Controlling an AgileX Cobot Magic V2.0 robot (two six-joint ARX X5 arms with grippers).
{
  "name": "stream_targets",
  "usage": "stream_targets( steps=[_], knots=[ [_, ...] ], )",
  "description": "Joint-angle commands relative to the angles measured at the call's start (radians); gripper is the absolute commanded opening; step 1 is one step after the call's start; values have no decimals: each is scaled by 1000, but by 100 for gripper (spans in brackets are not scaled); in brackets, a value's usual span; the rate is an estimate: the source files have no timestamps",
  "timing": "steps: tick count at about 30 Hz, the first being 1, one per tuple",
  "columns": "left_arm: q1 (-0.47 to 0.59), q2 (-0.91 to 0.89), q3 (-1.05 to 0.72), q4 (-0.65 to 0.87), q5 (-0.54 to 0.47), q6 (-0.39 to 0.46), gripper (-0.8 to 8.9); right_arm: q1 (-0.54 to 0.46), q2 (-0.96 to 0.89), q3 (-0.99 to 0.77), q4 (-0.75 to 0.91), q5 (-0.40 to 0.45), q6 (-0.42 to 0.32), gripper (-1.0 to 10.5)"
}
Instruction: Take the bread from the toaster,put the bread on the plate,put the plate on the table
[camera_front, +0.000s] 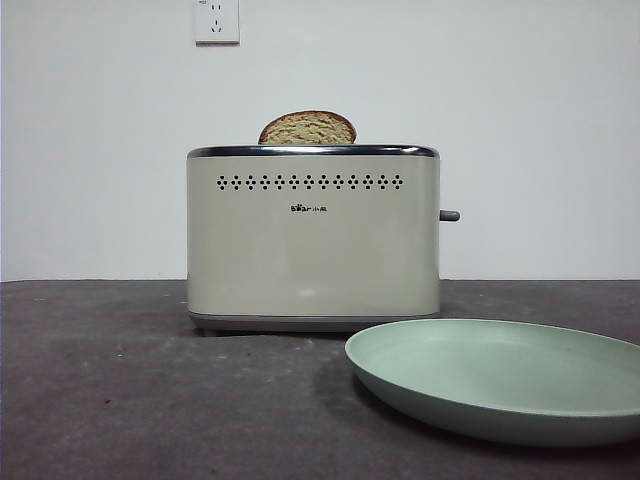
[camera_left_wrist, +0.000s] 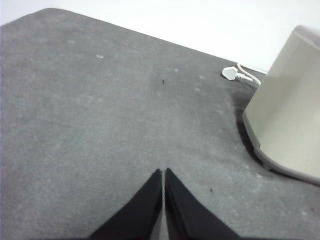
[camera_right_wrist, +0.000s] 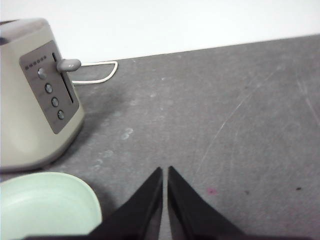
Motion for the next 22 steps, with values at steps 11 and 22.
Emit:
stream_targets(
  steps=[11, 22],
  knots=[
    [2, 18, 78, -31, 138, -146, 7, -1, 5, 87, -45, -70, 193, 5],
    [2, 241, 348, -102, 312, -106, 7, 4, 208, 362, -148, -186, 135, 5]
  ],
)
